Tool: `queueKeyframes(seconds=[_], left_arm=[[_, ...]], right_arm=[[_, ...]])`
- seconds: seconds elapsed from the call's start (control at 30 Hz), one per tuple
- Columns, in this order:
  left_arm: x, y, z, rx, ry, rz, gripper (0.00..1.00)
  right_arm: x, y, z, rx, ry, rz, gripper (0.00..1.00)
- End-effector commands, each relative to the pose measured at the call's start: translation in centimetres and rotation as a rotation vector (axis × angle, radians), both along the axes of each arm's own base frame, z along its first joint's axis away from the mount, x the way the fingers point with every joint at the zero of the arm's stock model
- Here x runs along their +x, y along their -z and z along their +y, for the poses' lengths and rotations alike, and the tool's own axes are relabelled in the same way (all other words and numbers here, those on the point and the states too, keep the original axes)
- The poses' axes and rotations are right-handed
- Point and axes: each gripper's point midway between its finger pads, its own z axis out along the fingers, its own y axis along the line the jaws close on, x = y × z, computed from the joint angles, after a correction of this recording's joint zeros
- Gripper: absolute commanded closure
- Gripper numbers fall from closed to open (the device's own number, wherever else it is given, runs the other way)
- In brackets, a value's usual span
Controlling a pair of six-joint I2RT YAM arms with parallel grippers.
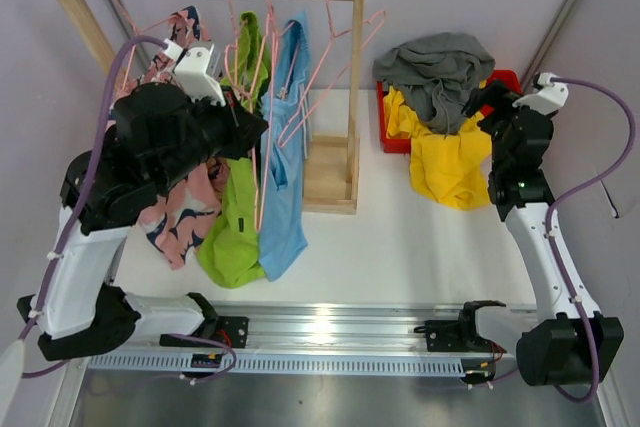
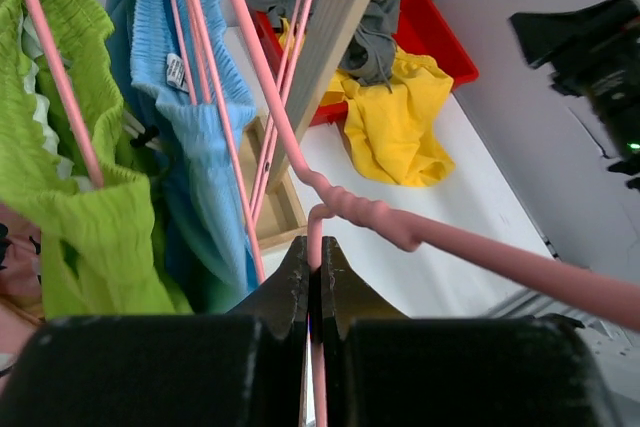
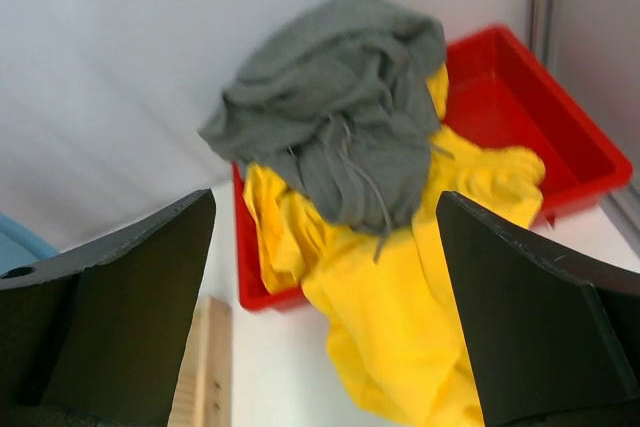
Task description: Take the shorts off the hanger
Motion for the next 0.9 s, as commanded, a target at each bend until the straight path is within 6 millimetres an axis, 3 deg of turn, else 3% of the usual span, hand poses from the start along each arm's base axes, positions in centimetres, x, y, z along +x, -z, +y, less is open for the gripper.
queueKeyframes(seconds=[0.0, 0.23, 0.4, 0.57, 0.73, 0.77, 0.87], left_arm=[[-2.6, -1.0, 1.1, -0.056, 0.008, -0.002, 1.0], [-4.8, 2.5, 2.6, -0.021, -0.002, 0.079, 1.0], [-5.6, 4.5, 2.3, -0.001, 0.024, 0.13, 1.0], [-5.0, 3.8, 1.9, -0.004, 0.019, 0.108, 1.0], [-4.5, 1.0, 0.1, -0.041, 0.066, 0.066, 1.0], [-4.0, 1.4, -0.6, -0.016, 0.065, 0.084, 1.0], [-4.0, -0.8, -1.1, -0.034, 0.073, 0.053, 1.0]], right_arm=[[-0.8, 1.4, 0.0, 0.006, -0.012, 0.035, 0.01], [-1.6, 1.4, 0.1, 0.021, -0.016, 0.03, 0.01], [-1.9, 1.2, 0.0, 0.024, -0.014, 0.028, 0.01], [-2.1, 1.3, 0.0, 0.024, -0.017, 0.03, 0.01], [-2.4, 1.2, -0.1, 0.012, -0.009, 0.032, 0.01], [-2.5, 1.3, -0.2, 0.006, -0.006, 0.035, 0.0], [-2.8, 1.3, -0.4, -0.001, 0.001, 0.035, 0.0]])
